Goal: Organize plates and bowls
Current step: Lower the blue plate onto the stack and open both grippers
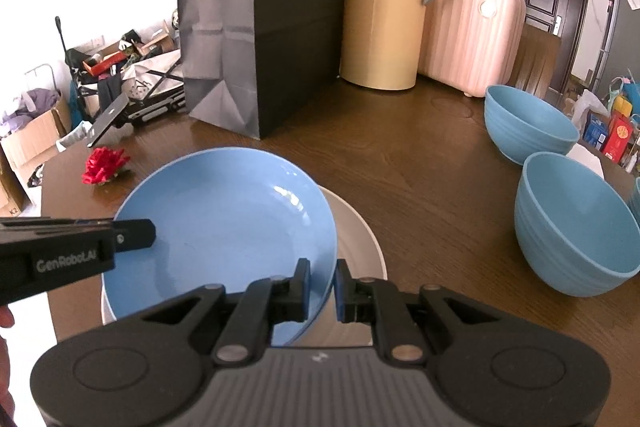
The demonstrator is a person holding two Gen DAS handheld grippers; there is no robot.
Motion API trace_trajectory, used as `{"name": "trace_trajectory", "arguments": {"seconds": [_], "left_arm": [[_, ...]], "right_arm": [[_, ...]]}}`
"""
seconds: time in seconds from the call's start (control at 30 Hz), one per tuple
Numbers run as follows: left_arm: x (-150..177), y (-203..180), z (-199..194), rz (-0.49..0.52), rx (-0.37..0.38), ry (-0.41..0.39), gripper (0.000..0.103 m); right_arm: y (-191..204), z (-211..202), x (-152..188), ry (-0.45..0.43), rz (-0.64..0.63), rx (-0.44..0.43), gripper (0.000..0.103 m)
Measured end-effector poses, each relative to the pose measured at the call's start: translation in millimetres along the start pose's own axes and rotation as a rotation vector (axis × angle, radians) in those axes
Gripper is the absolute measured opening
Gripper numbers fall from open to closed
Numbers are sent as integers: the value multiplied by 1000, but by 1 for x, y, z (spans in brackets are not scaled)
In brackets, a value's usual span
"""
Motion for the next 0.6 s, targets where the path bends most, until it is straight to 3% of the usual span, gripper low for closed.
{"name": "trace_trajectory", "arguments": {"seconds": [0.07, 0.13, 0.17, 0.3, 0.37, 0.6], "left_arm": [[0, 0, 0, 7, -2, 0, 20], [0, 2, 1, 6, -8, 1, 35], [-1, 4, 0, 3, -14, -4, 44], [-7, 9, -5, -8, -26, -37, 63], [-11, 10, -8, -2, -33, -58, 73], [-16, 10, -16, 5, -33, -82, 76]], "right_arm": [[-2, 2, 0, 1, -3, 16, 19], [-5, 1, -1, -11, 13, 19, 39], [-7, 0, -2, -19, 23, 14, 41], [-14, -4, -5, -36, 76, -11, 62], [-18, -7, -5, -41, 94, -14, 64], [-26, -18, -2, -47, 146, -35, 64]]}}
Point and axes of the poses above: each gripper's, at about its wrist camera, not at the fingertips, and z roughly the way its jaws point, y to its left, x to its underside, the point moved 7 cm from there along z, roughly the way its jaws point, and after that the axes turned 14 degrees about -y, right-handed, at the moved point
